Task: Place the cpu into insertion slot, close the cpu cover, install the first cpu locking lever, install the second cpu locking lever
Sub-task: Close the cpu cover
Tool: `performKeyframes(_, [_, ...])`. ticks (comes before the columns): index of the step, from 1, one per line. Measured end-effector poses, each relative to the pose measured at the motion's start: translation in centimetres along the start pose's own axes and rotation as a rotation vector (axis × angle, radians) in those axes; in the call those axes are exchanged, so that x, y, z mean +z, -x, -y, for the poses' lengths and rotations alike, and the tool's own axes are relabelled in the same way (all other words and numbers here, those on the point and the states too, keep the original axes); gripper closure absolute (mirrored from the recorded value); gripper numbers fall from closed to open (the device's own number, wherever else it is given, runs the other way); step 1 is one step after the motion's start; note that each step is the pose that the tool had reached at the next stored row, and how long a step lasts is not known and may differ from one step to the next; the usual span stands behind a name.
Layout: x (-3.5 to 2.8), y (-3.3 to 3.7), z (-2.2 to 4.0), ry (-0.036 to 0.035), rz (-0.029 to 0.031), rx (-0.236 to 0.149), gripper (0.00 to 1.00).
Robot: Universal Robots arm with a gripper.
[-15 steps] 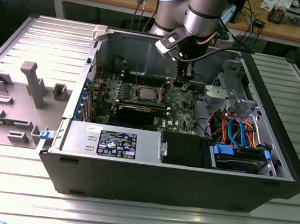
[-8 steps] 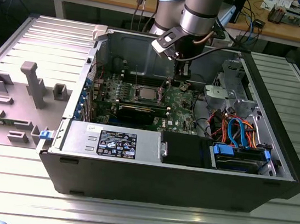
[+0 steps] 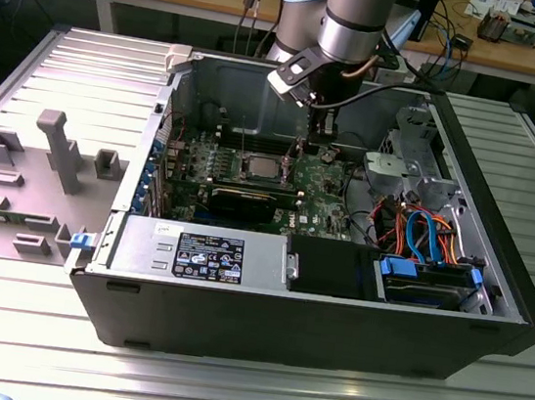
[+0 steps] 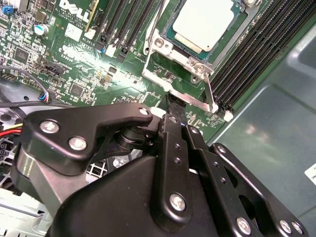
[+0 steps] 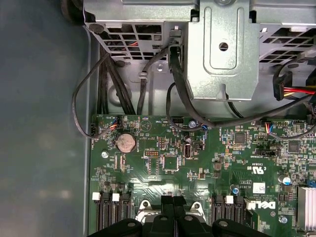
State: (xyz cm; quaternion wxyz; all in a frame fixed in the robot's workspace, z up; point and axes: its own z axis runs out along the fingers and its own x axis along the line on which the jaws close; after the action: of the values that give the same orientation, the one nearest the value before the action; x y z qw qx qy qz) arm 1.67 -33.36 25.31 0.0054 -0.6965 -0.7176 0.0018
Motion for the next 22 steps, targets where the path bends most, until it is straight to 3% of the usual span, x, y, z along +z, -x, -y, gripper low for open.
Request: performKeyframes(22, [0.01,-0.01,0.47,0.0,0.0,0.0,0.89])
